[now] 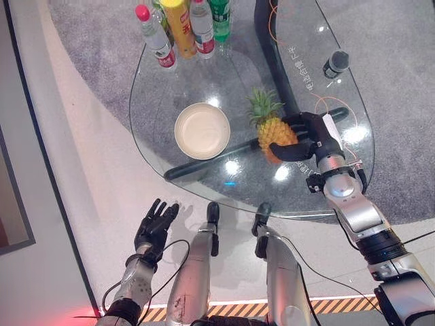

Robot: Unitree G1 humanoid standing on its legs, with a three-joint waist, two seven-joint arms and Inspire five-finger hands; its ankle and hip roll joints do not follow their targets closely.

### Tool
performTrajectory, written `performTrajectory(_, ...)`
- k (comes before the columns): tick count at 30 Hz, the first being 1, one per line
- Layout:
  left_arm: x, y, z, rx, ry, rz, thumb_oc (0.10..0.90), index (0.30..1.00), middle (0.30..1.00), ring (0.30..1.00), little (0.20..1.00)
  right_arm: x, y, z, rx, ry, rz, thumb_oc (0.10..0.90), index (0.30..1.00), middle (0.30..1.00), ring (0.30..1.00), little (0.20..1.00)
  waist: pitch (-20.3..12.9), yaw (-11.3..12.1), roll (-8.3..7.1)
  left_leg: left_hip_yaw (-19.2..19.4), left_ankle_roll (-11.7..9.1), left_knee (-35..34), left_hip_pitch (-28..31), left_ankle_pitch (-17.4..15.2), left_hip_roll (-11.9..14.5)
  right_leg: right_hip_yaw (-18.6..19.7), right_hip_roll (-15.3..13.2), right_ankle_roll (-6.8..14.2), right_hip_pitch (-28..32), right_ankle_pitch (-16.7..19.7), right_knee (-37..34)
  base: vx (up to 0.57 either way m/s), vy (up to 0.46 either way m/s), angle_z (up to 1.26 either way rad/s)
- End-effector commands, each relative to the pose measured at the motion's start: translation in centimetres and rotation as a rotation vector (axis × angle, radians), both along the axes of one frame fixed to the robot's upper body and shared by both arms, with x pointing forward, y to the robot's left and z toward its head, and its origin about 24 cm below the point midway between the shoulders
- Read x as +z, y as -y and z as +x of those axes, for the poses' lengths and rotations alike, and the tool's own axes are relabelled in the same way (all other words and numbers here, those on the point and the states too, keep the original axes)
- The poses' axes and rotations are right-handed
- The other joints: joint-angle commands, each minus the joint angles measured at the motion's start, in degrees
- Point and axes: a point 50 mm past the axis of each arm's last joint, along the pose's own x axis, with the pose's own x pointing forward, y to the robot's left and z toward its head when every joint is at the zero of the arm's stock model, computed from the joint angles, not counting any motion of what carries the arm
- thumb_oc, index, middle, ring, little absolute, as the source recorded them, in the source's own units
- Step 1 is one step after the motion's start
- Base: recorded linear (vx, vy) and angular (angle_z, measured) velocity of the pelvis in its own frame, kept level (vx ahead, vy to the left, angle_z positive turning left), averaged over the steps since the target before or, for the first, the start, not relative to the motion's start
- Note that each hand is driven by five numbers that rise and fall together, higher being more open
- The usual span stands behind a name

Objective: Pick up the fruit to the plate

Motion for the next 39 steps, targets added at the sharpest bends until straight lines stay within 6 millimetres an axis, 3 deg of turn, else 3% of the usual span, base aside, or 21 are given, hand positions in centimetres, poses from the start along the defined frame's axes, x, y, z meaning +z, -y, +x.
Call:
performTrajectory(1, -0.1, -1.1, -1.9, 0.072, 0.046, -0.015, 0.800, 0.900, 0.900, 0.900, 0.900, 7.9, -0.2, -1.8, 0.083, 0.378, -0.008, 0.100, 0.300, 0.300, 0.300, 0.200, -1.50, -0.51, 1.70, 3.37, 0.36, -2.30, 5.77, -3.71, -1.81, -4.45, 0.39, 2.01, 2.73, -3.66, 6.58, 0.00, 0.000, 0.00)
performTrajectory(8, 1.4, -0.7, -1.4, 0.039, 0.206, -0.106, 0.800, 0.900, 0.900, 0.900, 0.900, 8.6, -0.9, -2.8, 0.174, 0.417, 0.054, 0.100, 0.300, 0.300, 0.300, 0.200, -1.50, -0.57, 2.00, 3.31, 0.45, -2.77, 7.47, -3.86, -2.06, -4.48, 0.32, 2.04, 4.34, -3.90, 6.25, 0.00, 0.000, 0.00)
performTrajectory(20, 8.1, 2.3, 0.6, -0.170, 0.598, -0.359, 0.800, 0.900, 0.900, 0.900, 0.900, 9.3, -3.4, -5.8, 0.479, 0.486, 0.163, 0.100, 0.300, 0.300, 0.300, 0.200, -1.50, -0.61, 1.75, 2.70, 0.92, -3.12, 11.66, -4.38, -3.03, -4.62, 0.11, 2.01, 9.38, -3.58, 4.91, 0.00, 0.000, 0.00)
performTrajectory(33, 12.6, 6.9, 1.4, -0.474, 0.761, -0.527, 0.800, 0.900, 0.900, 0.900, 0.900, 8.3, -6.7, -7.8, 0.830, 0.381, 0.121, 0.100, 0.300, 0.300, 0.300, 0.200, -1.50, -0.68, 0.98, 1.41, 1.44, -2.36, 12.53, -4.53, -4.08, -4.44, 0.83, 1.91, 11.99, -3.16, 3.27, 0.00, -0.010, 0.00)
performTrajectory(39, 14.2, 7.5, 1.6, -0.547, 0.830, -0.514, 0.800, 0.900, 0.900, 0.900, 0.900, 7.3, -7.5, -8.0, 0.891, 0.327, 0.051, 0.100, 0.300, 0.300, 0.300, 0.200, -1.50, -0.29, 0.83, 0.64, 1.38, -1.83, 12.41, -4.45, -4.46, -4.80, 0.99, 1.61, 12.85, -3.44, 2.79, 0.00, -0.016, 0.03)
